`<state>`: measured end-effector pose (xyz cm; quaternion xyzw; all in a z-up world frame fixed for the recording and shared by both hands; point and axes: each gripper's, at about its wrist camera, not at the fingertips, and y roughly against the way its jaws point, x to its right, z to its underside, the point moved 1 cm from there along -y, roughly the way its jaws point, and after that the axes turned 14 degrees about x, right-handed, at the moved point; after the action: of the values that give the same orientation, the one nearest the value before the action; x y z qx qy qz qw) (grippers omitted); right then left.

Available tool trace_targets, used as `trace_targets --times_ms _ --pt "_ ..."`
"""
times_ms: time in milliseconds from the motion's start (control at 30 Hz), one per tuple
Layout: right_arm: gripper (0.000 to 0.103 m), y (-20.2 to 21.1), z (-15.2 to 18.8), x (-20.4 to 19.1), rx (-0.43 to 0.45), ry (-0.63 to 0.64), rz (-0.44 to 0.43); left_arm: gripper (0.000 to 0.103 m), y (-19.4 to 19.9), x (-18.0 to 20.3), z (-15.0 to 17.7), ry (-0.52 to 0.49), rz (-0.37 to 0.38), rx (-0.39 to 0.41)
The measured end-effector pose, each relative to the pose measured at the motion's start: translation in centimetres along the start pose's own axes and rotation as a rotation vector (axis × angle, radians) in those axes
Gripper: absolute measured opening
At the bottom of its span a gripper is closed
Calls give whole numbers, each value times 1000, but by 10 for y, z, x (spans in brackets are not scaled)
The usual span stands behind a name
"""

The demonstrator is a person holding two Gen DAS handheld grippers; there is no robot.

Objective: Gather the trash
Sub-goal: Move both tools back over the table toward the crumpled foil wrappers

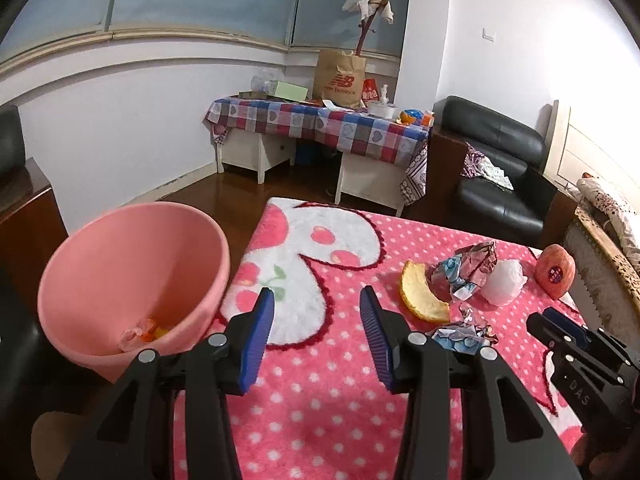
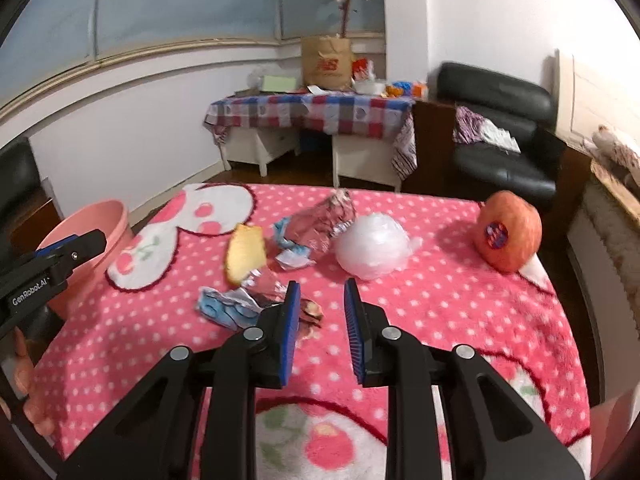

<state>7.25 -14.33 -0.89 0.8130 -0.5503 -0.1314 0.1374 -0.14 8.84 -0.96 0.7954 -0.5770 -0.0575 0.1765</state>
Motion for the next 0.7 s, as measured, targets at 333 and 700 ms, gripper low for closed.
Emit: trace_targets --times_ms 333,700 --pt "23 7 1 12 21 -50 -6 44 -6 17 9 -102 -33 -15" --pt "23 -1 8 43 -14 -268 -88 44 -5 25 10 -140 -5 -17"
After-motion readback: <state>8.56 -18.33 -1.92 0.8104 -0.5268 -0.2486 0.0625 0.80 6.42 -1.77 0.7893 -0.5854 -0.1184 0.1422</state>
